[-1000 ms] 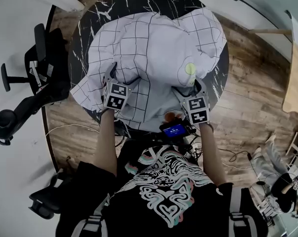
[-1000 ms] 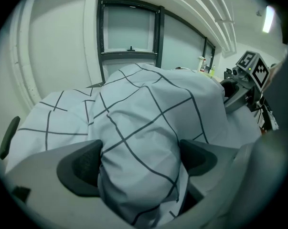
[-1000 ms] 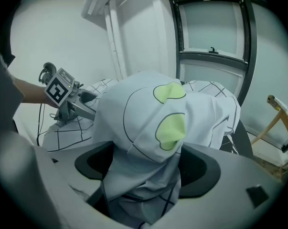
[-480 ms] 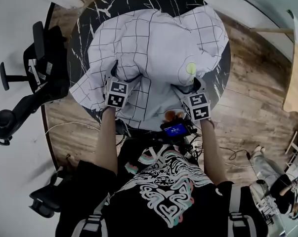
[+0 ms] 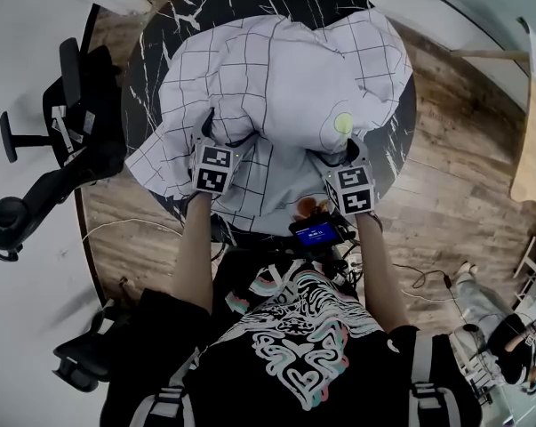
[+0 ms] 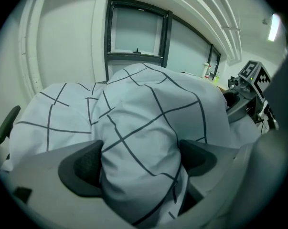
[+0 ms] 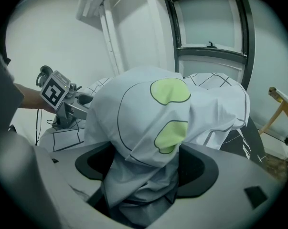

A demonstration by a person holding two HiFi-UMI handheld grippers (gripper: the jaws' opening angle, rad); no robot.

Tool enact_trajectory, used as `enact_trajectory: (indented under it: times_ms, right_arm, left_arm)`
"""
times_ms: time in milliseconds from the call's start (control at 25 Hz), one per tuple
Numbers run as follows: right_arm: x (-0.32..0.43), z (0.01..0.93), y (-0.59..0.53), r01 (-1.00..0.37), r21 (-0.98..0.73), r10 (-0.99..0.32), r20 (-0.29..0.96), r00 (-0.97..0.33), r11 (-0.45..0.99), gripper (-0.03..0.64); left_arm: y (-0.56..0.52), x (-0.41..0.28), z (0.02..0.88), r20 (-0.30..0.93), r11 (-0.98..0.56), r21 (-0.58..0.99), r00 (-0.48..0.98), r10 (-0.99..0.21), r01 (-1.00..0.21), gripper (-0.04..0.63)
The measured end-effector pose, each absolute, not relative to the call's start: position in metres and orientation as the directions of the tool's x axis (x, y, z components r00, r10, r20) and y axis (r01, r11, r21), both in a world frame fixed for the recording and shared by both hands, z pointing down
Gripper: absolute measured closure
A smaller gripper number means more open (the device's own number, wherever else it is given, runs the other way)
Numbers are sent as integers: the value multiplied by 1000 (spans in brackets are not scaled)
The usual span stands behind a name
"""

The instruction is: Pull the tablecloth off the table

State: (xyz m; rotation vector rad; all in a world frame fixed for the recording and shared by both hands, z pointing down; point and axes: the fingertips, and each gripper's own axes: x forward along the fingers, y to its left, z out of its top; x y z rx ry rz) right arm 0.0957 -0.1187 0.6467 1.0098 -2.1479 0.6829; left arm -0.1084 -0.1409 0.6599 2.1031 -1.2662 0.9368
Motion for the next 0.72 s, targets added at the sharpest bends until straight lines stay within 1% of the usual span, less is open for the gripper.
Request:
enact_trajectory:
  times_ms: [200,560,720]
  right_arm:
    - [93,650,-120,-804,-180,-449,751,-485,566,247]
    - [93,650,-121,-797,-184,-445,747,-494,575,250]
    - [93,652,-121,-803,-152,-453,758,-469,577,256]
  left_arm:
    - [-144,-104,659,763,-412,69,315,-565,-908,104]
    - [-146,-94,657,756,-393,67,304,-580,-917,127]
    - [-147,-89,657,744,-411,59,315,-589,-910,155]
